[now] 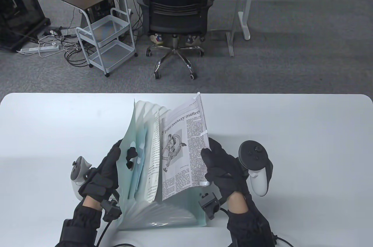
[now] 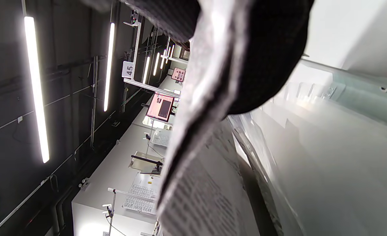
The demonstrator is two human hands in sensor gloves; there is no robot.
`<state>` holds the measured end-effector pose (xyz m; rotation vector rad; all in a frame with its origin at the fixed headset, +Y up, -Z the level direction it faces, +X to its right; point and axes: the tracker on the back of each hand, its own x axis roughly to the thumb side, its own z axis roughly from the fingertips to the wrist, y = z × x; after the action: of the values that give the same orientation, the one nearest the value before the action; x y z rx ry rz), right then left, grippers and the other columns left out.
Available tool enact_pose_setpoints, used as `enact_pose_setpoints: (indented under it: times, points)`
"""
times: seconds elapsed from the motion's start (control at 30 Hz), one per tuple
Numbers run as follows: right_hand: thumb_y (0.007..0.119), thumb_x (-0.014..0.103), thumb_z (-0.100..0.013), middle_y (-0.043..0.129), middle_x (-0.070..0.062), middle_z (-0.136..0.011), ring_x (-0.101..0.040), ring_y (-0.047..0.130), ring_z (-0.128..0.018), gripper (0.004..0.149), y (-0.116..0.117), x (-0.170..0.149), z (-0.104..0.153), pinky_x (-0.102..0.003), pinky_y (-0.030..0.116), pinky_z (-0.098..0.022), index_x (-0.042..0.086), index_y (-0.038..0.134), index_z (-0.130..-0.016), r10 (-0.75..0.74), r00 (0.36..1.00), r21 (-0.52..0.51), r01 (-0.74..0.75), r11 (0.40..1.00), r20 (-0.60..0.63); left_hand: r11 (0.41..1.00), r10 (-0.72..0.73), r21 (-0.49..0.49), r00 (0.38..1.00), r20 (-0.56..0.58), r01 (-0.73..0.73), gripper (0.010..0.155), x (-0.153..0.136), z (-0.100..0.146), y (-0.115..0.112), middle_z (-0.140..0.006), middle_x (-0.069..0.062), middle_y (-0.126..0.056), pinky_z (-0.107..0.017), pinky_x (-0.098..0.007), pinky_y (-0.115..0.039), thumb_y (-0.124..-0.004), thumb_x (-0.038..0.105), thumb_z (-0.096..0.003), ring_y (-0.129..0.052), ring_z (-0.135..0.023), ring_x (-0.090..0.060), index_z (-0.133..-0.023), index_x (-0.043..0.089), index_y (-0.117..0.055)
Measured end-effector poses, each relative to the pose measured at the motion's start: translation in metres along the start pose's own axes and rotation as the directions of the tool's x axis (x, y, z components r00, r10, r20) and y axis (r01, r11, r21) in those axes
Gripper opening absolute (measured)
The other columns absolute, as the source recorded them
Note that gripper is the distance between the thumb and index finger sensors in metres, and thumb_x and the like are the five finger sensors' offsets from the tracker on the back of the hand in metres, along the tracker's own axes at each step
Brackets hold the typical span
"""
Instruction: Sort materials into accordion folder compartments
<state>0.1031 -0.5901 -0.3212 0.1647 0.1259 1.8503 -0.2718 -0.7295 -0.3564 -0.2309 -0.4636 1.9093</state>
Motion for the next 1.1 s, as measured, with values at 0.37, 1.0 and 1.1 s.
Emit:
enact_pose_setpoints:
  times: [0.37, 1.0, 1.1]
  points:
    - [0.056, 0.01, -0.065, 0.075, -0.033, -0.097, -0.023, 0.107, -0.057, 0.05, 0.004, -0.003, -0.003, -0.033, 0.094, -0.039, -0.009, 0.045, -0.11, -0.009, 1.0, 0.021, 0.009, 1.0, -0.015, 1.0, 0.001, 0.0, 1.0, 0.0, -0.001, 0.07, 0.0, 0.0, 0.0, -0.115, -0.023, -0.053, -0.072, -0.07, -0.017, -0.054, 0.046, -0.0752, -0.014, -0.116, -0.055, -0.124, 0.006, -0.023]
    - [0.054, 0.01, -0.065, 0.07, -0.035, -0.099, -0.026, 0.105, -0.062, 0.051, 0.029, -0.003, -0.007, -0.035, 0.093, -0.043, -0.01, 0.04, -0.11, 0.065, 0.998, 0.08, -0.063, 0.995, -0.021, 1.0, 0.0, 0.0, 1.0, -0.001, 0.0, 0.07, -0.001, 0.0, 0.0, -0.114, -0.023, -0.053, -0.072, -0.07, -0.017, -0.054, 0.045, -0.0753, -0.014, -0.116, -0.056, -0.124, 0.006, -0.023]
    - [0.054, 0.01, -0.065, 0.069, -0.035, -0.101, -0.027, 0.105, -0.063, 0.052, 0.033, -0.004, -0.008, -0.036, 0.092, -0.043, -0.01, 0.038, -0.111, 0.082, 0.996, 0.085, -0.08, 0.993, -0.025, 1.0, 0.0, 0.0, 1.0, -0.001, 0.0, 0.07, -0.001, 0.0, 0.0, -0.114, -0.023, -0.053, -0.072, -0.07, -0.017, -0.054, 0.046, -0.0752, -0.014, -0.116, -0.055, -0.124, 0.006, -0.023]
